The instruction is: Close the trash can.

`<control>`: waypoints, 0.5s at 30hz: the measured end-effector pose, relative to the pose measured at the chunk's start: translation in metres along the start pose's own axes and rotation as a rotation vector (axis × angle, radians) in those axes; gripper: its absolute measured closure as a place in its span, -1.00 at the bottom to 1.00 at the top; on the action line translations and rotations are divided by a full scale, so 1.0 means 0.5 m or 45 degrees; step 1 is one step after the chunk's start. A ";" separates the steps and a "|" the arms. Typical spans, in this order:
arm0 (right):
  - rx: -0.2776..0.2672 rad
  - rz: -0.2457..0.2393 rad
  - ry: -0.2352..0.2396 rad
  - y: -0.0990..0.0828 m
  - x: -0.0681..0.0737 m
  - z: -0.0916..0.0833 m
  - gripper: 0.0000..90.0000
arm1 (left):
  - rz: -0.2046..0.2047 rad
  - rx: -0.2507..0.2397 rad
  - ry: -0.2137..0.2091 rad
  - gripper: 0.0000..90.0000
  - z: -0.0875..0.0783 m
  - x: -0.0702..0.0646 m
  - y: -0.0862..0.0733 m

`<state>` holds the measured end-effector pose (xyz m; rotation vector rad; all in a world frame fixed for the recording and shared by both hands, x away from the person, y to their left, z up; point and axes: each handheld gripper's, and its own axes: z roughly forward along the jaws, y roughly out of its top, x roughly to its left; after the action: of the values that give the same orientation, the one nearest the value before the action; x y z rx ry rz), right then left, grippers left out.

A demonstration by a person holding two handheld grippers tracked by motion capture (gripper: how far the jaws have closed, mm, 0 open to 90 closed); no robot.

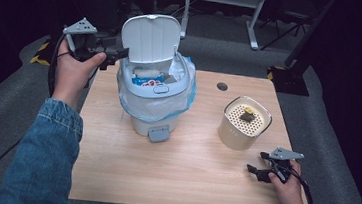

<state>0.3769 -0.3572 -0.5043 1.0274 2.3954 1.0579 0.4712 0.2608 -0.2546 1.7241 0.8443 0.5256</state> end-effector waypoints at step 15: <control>0.000 0.000 0.000 0.000 0.000 0.000 -0.61 | -0.010 -0.065 -0.028 -0.20 0.040 0.016 0.027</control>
<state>0.3769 -0.3572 -0.5043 1.0277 2.3955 1.0581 0.4943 0.2520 -0.2485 1.6765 0.8146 0.5180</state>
